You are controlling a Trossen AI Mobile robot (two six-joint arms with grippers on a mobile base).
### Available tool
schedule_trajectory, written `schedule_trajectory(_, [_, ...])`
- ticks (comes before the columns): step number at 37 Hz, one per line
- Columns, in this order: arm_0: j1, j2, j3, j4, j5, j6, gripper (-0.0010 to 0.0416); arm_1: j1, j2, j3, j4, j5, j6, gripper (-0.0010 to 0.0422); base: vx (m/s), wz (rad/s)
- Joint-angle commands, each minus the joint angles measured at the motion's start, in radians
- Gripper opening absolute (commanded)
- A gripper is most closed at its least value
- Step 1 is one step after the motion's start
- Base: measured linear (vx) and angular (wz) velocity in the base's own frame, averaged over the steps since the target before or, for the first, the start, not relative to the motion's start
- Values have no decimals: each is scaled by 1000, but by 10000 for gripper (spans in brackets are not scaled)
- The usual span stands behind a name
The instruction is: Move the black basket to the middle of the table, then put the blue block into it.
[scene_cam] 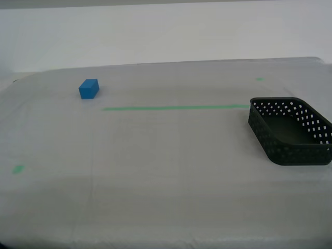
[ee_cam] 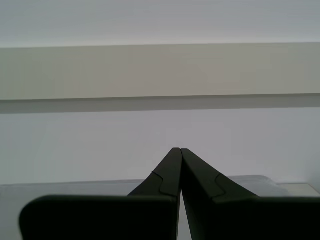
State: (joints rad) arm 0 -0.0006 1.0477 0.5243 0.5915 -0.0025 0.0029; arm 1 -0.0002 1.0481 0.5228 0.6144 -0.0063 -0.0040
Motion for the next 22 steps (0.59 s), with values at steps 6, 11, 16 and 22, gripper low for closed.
schedule_trajectory(6, [1, 0, 1, 6, 0, 0, 0, 0, 0, 0, 3, 0, 2, 0, 0, 0])
schedule_trajectory(11, [1, 0, 1, 6, -1, 1, 0, 0, 0, 0, 3, 0, 1, 0, 0, 0])
schedule_trajectory(16, [1, 0, 1, 6, -1, 5, 0, 0, 0, 0, 3, 0, 1, 0, 0, 0])
schedule_trajectory(22, [1, -2, 1, 5, -1, 11, 0, 0, 0, 0, 3, 0, 2, 0, 0, 0])
